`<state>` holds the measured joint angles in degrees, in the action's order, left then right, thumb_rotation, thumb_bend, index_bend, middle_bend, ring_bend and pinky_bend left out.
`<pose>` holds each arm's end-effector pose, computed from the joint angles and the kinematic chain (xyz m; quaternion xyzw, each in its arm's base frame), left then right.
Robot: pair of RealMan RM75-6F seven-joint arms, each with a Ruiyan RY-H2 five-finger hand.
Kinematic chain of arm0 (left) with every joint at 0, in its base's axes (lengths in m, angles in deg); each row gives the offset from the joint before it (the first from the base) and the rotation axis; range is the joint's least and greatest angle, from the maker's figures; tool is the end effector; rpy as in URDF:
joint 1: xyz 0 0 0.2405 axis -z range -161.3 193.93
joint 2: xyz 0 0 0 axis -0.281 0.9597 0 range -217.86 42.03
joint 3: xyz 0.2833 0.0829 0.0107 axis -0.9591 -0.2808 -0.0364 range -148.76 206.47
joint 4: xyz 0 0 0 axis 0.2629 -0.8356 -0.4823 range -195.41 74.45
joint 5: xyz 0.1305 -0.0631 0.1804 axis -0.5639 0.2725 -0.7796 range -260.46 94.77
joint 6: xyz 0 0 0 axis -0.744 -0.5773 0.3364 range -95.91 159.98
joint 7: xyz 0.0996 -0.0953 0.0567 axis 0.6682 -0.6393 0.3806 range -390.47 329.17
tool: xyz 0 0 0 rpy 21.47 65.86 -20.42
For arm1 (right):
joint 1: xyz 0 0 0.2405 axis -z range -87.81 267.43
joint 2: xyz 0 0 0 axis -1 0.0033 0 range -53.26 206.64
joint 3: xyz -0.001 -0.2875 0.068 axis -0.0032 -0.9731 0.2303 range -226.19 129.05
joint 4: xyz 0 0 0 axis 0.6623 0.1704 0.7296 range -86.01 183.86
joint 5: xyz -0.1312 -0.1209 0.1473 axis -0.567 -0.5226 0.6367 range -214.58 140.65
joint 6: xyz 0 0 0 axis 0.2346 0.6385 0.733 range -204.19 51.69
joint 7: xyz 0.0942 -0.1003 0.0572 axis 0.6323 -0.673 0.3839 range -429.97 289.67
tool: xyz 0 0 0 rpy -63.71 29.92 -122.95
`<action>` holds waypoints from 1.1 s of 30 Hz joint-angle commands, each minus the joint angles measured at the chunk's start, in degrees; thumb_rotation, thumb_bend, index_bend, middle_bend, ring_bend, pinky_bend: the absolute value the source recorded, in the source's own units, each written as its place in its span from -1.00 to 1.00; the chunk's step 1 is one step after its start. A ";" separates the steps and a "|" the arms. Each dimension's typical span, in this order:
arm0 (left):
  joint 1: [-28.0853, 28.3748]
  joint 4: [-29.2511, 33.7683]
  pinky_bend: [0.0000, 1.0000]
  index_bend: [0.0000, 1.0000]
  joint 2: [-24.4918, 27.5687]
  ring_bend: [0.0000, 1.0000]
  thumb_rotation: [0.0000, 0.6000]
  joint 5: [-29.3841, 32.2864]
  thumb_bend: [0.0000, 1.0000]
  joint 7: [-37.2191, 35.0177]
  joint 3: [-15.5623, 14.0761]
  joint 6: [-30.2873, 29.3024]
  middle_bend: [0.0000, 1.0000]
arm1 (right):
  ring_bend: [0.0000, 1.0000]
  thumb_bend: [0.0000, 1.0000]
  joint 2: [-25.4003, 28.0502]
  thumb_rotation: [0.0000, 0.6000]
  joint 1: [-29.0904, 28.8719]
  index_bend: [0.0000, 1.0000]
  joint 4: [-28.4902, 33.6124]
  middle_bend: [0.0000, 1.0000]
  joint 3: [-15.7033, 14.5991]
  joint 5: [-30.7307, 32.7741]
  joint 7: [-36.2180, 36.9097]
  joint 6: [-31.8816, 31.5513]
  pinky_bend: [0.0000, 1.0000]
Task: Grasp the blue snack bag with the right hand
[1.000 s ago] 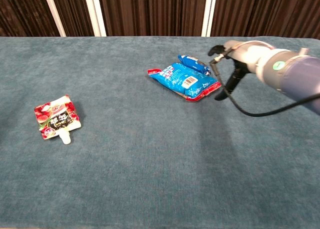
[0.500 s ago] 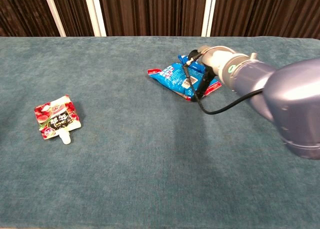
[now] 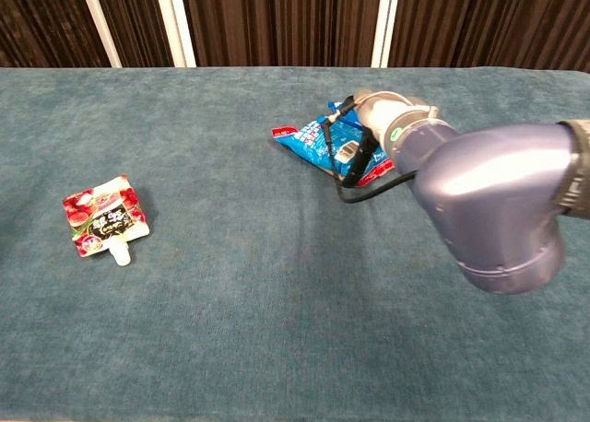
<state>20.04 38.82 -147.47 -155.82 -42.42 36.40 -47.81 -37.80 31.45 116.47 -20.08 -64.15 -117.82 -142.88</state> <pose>-0.3651 0.1974 0.1832 -0.4643 -0.5104 -0.4235 0.5869 -0.0750 -0.4280 -0.1250 0.6210 -0.4827 0.3105 0.5338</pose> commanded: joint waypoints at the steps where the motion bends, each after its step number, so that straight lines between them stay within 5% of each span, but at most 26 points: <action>1: 0.01 0.02 -0.80 -0.73 0.04 -0.76 1.00 0.07 0.03 -0.03 0.02 0.03 -0.93 | -0.80 -0.84 -0.99 1.00 -0.87 -0.77 -1.47 -0.87 0.29 0.07 -0.06 0.58 -0.63; 7: 0.04 -0.01 -0.80 -0.73 0.14 -0.76 1.00 0.12 0.03 -0.24 0.03 0.18 -0.93 | -0.75 -0.81 -3.32 1.00 -2.90 -0.76 -6.75 -0.86 0.80 0.38 -0.52 2.37 -0.63; 33: 0.05 -0.08 -0.76 -0.72 0.52 -0.76 1.00 0.66 0.03 -0.54 0.04 0.63 -0.93 | 0.00 -0.15 -11.49 1.00 -5.03 -0.39 -22.96 -0.37 2.04 -6.31 6.69 4.96 -0.38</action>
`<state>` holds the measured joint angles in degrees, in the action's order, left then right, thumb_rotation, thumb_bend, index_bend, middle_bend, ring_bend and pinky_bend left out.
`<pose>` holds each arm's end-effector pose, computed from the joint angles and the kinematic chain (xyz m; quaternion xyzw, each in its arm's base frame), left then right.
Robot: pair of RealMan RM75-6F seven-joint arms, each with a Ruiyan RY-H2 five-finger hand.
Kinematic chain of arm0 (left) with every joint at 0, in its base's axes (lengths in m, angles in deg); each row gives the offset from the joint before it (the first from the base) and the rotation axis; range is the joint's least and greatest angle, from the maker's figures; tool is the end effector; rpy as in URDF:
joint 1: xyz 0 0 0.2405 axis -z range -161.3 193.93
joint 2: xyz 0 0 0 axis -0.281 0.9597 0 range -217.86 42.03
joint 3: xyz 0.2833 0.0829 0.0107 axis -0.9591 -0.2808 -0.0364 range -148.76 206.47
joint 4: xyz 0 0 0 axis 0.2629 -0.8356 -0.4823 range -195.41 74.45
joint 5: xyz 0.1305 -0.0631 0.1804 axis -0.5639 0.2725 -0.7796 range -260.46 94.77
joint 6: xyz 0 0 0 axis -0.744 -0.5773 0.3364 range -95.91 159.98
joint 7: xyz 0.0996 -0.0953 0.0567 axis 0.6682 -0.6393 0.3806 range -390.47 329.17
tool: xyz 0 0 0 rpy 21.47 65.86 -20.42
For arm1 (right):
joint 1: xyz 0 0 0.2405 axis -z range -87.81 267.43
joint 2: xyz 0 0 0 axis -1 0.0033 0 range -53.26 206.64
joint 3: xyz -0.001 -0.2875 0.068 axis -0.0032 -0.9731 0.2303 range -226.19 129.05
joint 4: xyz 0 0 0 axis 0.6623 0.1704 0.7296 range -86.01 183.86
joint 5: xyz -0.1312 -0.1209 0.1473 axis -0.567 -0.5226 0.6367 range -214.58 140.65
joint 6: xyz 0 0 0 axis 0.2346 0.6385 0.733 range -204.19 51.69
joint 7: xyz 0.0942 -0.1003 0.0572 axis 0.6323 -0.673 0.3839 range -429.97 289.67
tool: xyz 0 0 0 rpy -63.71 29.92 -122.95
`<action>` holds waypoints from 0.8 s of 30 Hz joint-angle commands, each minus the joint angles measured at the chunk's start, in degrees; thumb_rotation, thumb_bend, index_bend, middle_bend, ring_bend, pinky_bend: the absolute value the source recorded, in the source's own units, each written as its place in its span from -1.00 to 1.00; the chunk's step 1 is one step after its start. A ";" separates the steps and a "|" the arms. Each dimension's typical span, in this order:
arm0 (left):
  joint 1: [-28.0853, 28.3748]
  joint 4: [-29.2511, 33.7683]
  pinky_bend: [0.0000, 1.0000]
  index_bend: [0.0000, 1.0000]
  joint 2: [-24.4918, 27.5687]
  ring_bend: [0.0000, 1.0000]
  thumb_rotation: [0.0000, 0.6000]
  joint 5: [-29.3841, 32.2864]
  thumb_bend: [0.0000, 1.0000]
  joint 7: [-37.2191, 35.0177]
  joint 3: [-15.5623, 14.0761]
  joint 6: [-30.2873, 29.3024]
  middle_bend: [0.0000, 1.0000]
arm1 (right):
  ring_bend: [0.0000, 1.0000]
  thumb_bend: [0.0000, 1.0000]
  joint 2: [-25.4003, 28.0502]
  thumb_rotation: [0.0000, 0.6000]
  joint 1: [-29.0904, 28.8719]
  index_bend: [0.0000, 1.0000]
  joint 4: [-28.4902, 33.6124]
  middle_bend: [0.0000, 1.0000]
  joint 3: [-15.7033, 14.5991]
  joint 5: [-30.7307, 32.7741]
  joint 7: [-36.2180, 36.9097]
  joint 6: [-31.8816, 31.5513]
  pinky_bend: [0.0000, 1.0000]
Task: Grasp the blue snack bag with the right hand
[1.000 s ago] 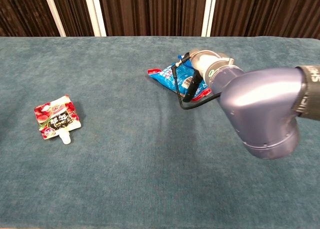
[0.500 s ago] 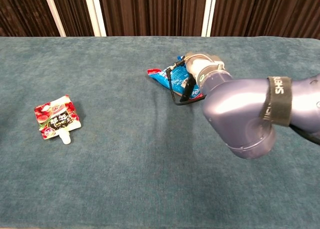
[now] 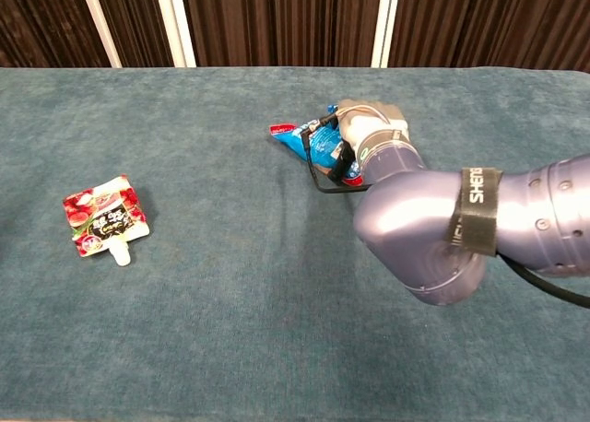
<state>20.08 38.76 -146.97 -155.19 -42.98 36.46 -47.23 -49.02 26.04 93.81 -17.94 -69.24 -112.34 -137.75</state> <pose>-0.3675 0.1976 0.1859 -0.4610 -0.5146 -0.4205 0.5881 -0.0747 -0.4430 -0.1680 0.6129 -0.4612 0.3102 0.5616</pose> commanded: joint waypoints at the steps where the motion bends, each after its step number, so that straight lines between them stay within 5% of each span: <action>1: 0.03 -0.01 -0.76 -0.72 0.01 -0.76 1.00 0.00 0.03 0.06 -0.03 0.07 -0.93 | 0.04 -0.12 -0.24 1.00 0.65 -0.36 -0.26 -0.33 -0.28 -2.18 2.13 -0.64 -0.36; 14: 0.02 -0.02 -0.75 -0.72 0.03 -0.76 1.00 0.21 0.03 0.11 -0.10 0.26 -0.93 | 0.06 -0.09 4.57 1.00 5.39 -0.30 9.19 -0.28 -1.09 -10.13 7.18 -6.94 -0.35; 24: -0.04 -0.25 -0.74 -0.72 -0.21 -0.76 1.00 0.04 0.03 0.74 -0.14 -0.16 -0.93 | 0.06 -0.09 18.28 1.00 15.15 -0.30 38.40 -0.28 1.84 -7.09 10.72 -7.57 -0.35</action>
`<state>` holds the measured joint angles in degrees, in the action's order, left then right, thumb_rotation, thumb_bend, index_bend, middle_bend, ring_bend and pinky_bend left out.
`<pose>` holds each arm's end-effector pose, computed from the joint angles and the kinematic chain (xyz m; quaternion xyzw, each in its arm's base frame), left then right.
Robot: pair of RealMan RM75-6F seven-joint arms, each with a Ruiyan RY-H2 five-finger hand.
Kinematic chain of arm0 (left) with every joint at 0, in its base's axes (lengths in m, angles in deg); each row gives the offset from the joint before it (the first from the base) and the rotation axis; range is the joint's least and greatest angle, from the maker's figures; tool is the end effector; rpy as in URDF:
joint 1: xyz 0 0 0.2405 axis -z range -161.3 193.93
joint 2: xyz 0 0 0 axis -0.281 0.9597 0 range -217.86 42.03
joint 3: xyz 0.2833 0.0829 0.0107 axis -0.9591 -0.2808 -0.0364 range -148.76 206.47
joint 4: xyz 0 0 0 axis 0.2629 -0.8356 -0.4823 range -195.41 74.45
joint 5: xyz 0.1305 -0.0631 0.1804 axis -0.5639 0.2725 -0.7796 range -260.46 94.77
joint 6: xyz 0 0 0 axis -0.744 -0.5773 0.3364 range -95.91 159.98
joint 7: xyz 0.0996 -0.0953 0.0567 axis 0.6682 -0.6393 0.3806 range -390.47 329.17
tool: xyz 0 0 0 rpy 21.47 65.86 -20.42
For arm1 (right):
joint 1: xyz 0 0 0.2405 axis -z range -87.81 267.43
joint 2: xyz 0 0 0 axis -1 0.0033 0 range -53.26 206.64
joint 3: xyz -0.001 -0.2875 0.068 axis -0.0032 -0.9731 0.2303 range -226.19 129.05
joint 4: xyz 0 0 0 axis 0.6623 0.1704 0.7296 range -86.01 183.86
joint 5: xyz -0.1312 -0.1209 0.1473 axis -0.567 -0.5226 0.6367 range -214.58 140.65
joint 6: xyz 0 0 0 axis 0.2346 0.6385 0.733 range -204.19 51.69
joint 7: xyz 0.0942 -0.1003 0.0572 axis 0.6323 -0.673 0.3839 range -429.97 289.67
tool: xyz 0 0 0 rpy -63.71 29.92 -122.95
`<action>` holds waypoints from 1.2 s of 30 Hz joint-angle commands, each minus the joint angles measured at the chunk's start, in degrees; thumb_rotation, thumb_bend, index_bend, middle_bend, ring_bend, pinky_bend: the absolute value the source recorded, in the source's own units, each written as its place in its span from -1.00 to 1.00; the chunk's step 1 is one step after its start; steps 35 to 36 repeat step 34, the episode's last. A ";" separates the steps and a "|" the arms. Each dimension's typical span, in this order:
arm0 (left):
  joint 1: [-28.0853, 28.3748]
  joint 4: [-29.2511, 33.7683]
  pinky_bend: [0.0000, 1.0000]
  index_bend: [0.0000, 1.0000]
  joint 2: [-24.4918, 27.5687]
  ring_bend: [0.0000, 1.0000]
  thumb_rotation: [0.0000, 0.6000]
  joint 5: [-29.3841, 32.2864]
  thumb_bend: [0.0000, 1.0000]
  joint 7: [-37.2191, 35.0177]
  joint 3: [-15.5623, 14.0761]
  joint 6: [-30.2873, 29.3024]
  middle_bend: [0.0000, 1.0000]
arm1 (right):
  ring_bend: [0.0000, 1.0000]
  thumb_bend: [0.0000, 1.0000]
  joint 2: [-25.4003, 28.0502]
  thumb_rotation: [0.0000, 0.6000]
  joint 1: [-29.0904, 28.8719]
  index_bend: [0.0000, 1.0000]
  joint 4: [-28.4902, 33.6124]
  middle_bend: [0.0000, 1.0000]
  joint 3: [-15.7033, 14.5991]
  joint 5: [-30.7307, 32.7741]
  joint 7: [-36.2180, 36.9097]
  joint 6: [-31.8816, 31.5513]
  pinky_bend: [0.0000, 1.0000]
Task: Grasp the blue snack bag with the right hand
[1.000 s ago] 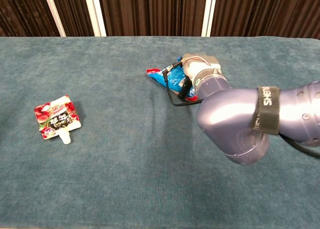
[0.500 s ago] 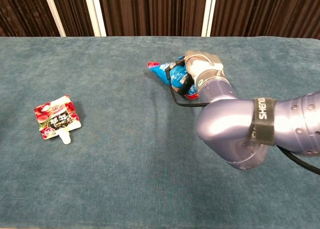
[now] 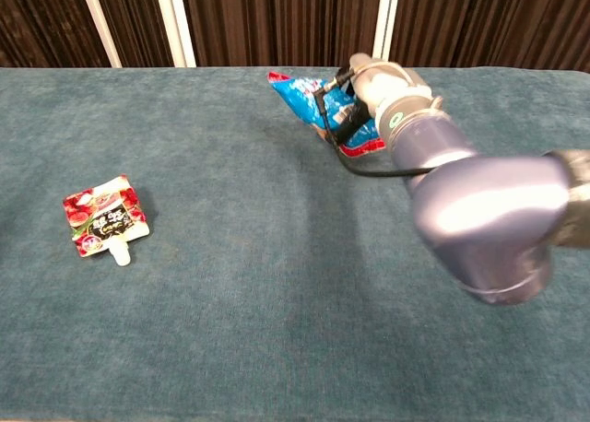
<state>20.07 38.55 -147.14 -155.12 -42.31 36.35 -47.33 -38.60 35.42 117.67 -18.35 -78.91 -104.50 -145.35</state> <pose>-0.3685 0.1971 0.1853 -0.4635 -0.5120 -0.4163 0.5914 -0.0650 -0.4254 -0.1065 0.5699 -0.4802 0.4306 0.5091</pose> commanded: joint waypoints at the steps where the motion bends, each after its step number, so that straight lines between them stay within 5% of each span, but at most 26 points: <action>1: -0.04 -0.07 -0.74 -0.72 -0.07 -0.76 1.00 -0.05 0.03 0.12 -0.03 -0.10 -0.93 | 0.06 -0.09 9.81 1.00 7.02 -0.30 18.16 -0.28 2.85 3.80 3.56 0.57 -0.35; 5: -0.06 -0.14 -0.73 -0.72 -0.20 -0.76 1.00 -0.15 0.03 0.47 -0.06 -0.30 -0.93 | 0.06 -0.09 17.54 1.00 11.68 -0.30 30.14 -0.28 5.76 8.06 9.48 6.54 -0.35; 8: -0.10 -0.08 -0.73 -0.72 -0.30 -0.76 1.00 -0.22 0.03 0.91 -0.10 -0.52 -0.93 | 0.05 -0.10 27.44 1.00 17.14 -0.30 38.71 -0.26 7.80 11.04 17.86 18.45 -0.35; 13: -0.12 -0.03 -0.73 -0.72 -0.58 -0.75 1.00 -0.48 0.03 1.70 -0.25 -0.81 -0.93 | 0.02 -0.09 37.51 1.00 23.03 -0.30 41.56 -0.28 9.82 8.10 28.61 33.24 -0.36; 27: -0.14 -0.17 -0.73 -0.72 -0.92 -0.76 1.00 -0.57 0.03 2.46 -0.22 -1.18 -0.93 | 0.00 -0.10 45.07 1.00 35.16 -0.31 40.90 -0.29 25.23 -11.38 56.26 50.25 -0.36; 36: -0.19 -0.07 -0.73 -0.72 -0.95 -0.76 1.00 -0.79 0.03 2.51 -0.28 -1.33 -0.93 | 0.00 -0.10 44.72 1.00 38.13 -0.31 41.65 -0.30 29.70 -17.58 65.13 52.51 -0.36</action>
